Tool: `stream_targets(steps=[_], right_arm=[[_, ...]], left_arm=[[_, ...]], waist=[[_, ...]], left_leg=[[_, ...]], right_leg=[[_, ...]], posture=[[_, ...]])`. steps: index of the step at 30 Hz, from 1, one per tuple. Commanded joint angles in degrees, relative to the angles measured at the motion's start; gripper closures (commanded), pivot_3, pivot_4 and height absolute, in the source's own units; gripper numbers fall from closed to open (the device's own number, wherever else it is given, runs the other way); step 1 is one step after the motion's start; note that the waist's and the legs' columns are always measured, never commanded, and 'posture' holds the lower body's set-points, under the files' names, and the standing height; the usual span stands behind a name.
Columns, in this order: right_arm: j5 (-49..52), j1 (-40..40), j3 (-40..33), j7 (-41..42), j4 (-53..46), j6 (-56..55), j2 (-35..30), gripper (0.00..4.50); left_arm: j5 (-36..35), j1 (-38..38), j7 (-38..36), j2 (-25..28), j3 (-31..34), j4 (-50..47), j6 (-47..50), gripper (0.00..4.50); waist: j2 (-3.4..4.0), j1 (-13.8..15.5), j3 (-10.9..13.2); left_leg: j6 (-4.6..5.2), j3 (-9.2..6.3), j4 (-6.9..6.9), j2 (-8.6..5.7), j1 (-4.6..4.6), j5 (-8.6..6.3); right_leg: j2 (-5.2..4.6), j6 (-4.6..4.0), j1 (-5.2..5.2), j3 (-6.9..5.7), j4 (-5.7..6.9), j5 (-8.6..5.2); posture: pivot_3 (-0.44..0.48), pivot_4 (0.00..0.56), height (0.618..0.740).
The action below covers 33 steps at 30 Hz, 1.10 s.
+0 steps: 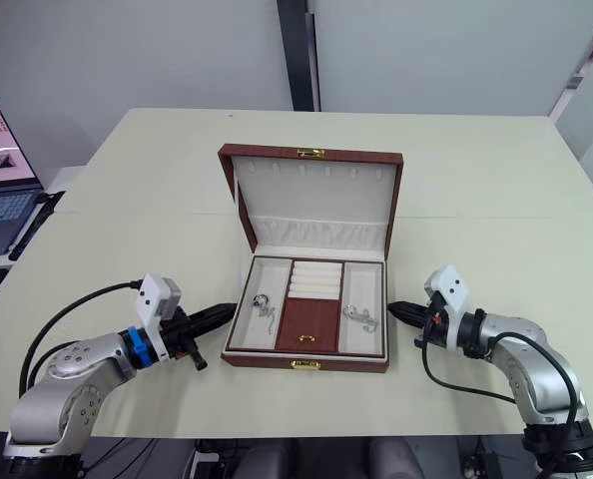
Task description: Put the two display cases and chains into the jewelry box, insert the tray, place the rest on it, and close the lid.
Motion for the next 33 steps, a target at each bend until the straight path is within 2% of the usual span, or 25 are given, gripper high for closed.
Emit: stream_targets(steps=[1,9,13,20,23,29,33], right_arm=[[2.37,-0.97,0.92,0.32,-2.25,-1.06,0.73,4.48],[1.72,-0.73,0.71,0.15,-1.33,-2.35,0.44,4.48],[3.5,-3.15,-5.08,0.05,3.2,-3.29,-1.15,4.48],[2.74,-10.68,-6.02,3.19,14.85,-9.08,-3.5,4.48],[1.17,-15.81,-5.31,4.51,22.07,-12.92,-3.62,4.48],[-2.37,-26.59,-3.0,7.09,37.31,-20.37,-2.76,4.48],[-4.9,-33.42,-1.77,8.52,47.54,-25.96,-1.71,4.48]], left_arm=[[-0.75,0.98,-2.33,-0.13,-1.42,0.37,-2.06,4.5],[-0.23,0.62,-2.48,-0.89,0.55,5.17,-7.47,4.5],[0.12,3.26,-1.83,-1.56,5.61,4.75,-16.62,4.5],[-5.66,15.75,-3.06,-3.43,13.06,-7.94,-22.62,4.5],[-10.03,22.3,-0.8,-7.28,16.06,-15.54,-24.24,4.5],[-9.75,32.43,1.02,-13.94,18.43,-23.39,-31.8,4.5],[-8.59,37.78,2.13,-16.47,16.78,-28.17,-34.49,4.5]], waist=[[0.0,-0.02,0.0],[0.0,-0.11,0.0],[0.0,-0.08,0.0],[-0.01,0.04,0.0],[-0.01,0.08,0.0],[-0.01,-0.03,0.01],[-0.02,-0.01,0.01]], left_leg=[[0.0,0.0,0.0,0.0,0.0,0.0],[0.0,0.0,0.0,0.01,0.01,0.0],[0.0,0.0,0.02,0.01,-0.01,0.0],[0.01,0.07,0.0,-0.01,-0.01,-0.01],[0.0,0.02,0.03,0.01,-0.01,0.0],[0.02,0.12,0.06,-0.01,0.03,-0.01],[0.02,0.1,0.06,-0.01,0.04,-0.01]], right_leg=[[0.0,0.0,0.0,0.0,0.0,0.0],[0.01,0.0,-0.01,0.0,0.03,0.0],[0.0,0.0,-0.01,0.0,0.02,0.0],[-0.05,0.0,0.02,0.04,-0.06,0.0],[-0.03,0.0,0.04,-0.01,-0.02,0.0],[-0.04,0.01,0.07,0.08,-0.06,0.02],[0.0,0.01,0.11,0.07,-0.07,0.02]], posture=[[0.0,0.15,0.74],[0.0,0.15,0.74],[0.0,0.15,0.74],[0.0,0.15,0.74],[0.0,0.15,0.74],[0.0,0.15,0.74],[0.0,0.15,0.74]])
